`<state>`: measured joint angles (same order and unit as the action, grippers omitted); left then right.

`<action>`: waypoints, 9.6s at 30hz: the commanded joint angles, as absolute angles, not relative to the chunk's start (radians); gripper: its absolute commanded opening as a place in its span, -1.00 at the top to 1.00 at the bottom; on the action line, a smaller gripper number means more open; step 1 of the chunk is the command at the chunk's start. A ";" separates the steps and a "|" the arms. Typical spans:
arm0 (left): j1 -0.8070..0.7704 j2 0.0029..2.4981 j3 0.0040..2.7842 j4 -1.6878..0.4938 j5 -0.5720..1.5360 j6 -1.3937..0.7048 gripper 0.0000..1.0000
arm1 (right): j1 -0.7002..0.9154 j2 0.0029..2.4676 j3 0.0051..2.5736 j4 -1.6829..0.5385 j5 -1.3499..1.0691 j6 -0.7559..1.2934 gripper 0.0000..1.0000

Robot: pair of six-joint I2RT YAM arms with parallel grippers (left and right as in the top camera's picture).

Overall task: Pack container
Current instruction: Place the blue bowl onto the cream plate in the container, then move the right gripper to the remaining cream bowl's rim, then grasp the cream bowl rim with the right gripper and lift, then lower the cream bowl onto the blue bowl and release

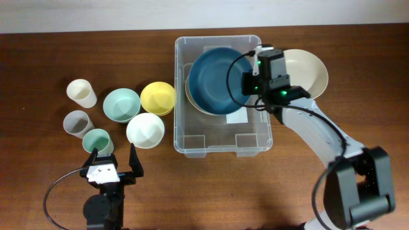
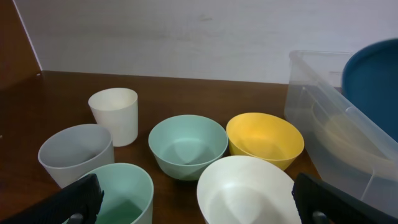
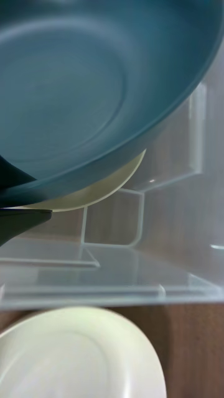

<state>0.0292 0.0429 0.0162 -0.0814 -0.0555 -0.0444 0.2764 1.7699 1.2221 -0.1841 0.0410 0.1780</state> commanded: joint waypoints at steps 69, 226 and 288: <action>0.026 0.038 0.009 -0.079 -0.048 -0.028 -0.99 | -0.240 1.687 1.692 -1.015 -0.018 0.146 -0.66; 0.026 0.038 0.009 -0.079 -0.047 -0.028 -1.00 | -0.472 2.116 1.633 -0.646 -0.340 0.106 0.92; 0.026 0.038 0.009 -0.079 -0.047 -0.028 -0.99 | 0.268 1.884 1.631 -0.627 -0.196 0.082 -0.57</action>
<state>0.0292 0.0429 0.0162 -0.0814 -0.0555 -0.0448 0.2626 1.8748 1.6199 -0.6262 -0.1814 0.0818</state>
